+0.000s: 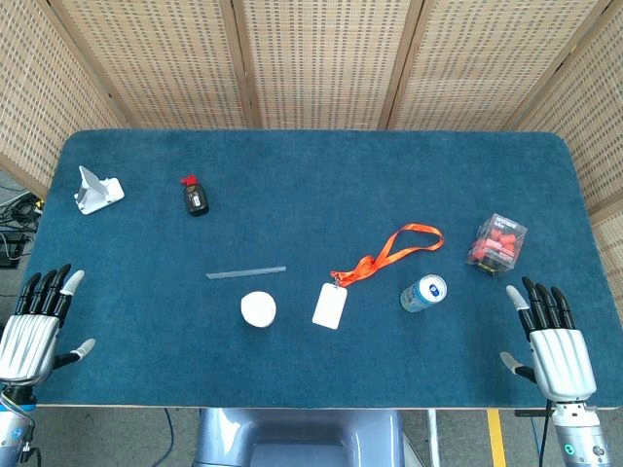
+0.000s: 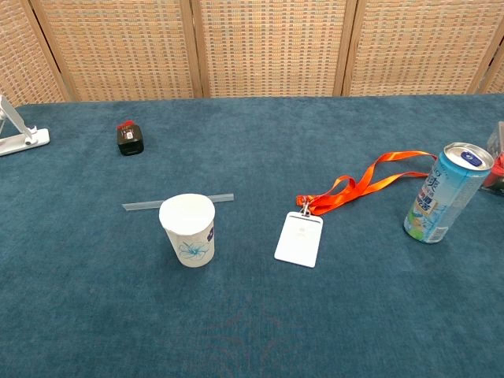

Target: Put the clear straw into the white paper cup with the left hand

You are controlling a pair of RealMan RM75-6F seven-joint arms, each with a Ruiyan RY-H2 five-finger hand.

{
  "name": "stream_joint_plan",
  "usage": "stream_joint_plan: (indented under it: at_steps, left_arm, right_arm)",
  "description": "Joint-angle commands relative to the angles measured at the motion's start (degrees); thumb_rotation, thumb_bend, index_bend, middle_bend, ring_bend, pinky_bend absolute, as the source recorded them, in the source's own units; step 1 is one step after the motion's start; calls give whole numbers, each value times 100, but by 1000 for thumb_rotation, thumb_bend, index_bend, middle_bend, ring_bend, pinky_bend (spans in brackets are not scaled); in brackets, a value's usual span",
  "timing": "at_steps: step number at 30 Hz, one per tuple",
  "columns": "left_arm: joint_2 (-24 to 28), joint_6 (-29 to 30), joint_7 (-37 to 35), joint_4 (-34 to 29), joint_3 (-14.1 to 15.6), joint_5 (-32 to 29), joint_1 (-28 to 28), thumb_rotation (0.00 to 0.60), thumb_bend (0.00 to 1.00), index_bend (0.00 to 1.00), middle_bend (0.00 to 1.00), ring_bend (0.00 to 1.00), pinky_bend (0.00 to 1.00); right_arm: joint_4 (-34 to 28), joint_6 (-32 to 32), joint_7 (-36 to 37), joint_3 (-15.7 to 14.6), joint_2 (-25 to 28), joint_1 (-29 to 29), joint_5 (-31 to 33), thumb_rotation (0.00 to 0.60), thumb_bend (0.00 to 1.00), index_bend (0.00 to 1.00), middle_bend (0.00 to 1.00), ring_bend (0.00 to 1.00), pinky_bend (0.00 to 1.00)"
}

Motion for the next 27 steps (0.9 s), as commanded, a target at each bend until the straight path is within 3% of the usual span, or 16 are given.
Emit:
stream_joint_plan:
  at_steps: [1, 20, 27]
  left_arm:
    - [-15, 7, 15, 5, -9, -8, -1, 600, 49, 0, 0, 0, 0]
    - [-55, -207, -116, -6, -93, -129, -132, 600, 49, 0, 0, 0, 0]
    - [-45, -957, 138, -213, -561, -472, -800, 600, 100, 44, 0, 0, 0]
  right_arm:
    - [7, -16, -2, -4, -2, -1, 16, 600, 71, 51, 0, 0, 0]
    - [-38, -42, 58, 35, 51, -11, 124, 600, 71, 75, 0, 0, 0]
    - [-17, -103, 149, 58, 70, 2, 208, 600, 71, 75, 0, 0, 0]
